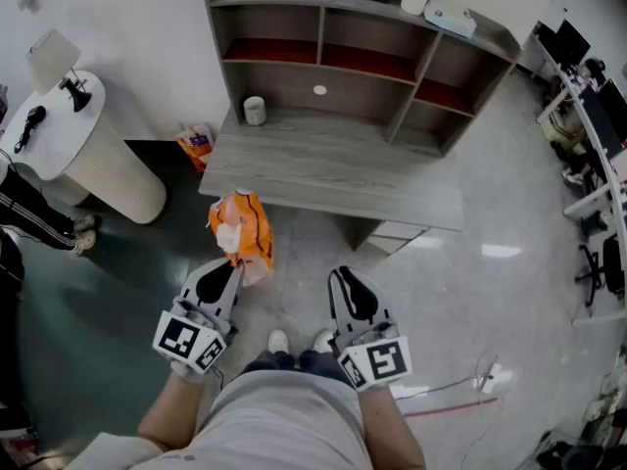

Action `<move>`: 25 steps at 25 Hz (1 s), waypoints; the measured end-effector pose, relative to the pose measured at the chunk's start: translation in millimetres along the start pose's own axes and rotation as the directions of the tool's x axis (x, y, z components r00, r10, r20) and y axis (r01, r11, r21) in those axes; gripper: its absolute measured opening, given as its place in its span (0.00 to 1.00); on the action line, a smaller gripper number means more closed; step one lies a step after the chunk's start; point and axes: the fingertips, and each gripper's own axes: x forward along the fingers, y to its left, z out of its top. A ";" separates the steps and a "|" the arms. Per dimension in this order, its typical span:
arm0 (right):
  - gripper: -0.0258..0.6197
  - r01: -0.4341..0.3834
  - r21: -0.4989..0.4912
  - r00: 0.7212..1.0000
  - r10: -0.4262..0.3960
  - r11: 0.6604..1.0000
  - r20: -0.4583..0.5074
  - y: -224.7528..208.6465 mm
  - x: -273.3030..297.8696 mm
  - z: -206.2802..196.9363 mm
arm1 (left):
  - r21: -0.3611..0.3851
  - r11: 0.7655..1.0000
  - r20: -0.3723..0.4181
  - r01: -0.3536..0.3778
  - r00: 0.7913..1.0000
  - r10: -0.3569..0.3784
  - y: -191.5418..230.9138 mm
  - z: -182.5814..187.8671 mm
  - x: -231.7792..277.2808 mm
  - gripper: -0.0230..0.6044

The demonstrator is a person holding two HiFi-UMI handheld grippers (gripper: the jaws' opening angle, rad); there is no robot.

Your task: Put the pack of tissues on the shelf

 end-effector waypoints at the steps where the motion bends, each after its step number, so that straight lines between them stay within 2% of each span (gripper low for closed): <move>1: 0.13 -0.001 -0.001 1.000 0.001 1.000 0.001 -2.3 -2.0 1.3 | 0.001 1.000 0.001 0.003 1.000 -0.003 -3.5 1.2 1.6 0.07; 8: 0.13 -0.010 0.003 1.000 0.010 1.000 0.018 -20.3 -13.0 6.4 | 0.014 1.000 0.006 -0.001 1.000 0.001 -21.4 6.0 16.7 0.07; 17: 0.13 -0.029 0.058 0.998 0.026 0.998 0.058 -86.0 -40.8 15.9 | 0.014 0.999 -0.003 -0.039 0.999 0.039 -63.2 7.1 59.0 0.07; 25: 0.13 -0.004 0.065 0.999 0.001 0.998 0.054 -127.2 -51.9 13.1 | 0.026 0.998 0.005 -0.055 0.998 0.055 -75.9 9.0 86.9 0.07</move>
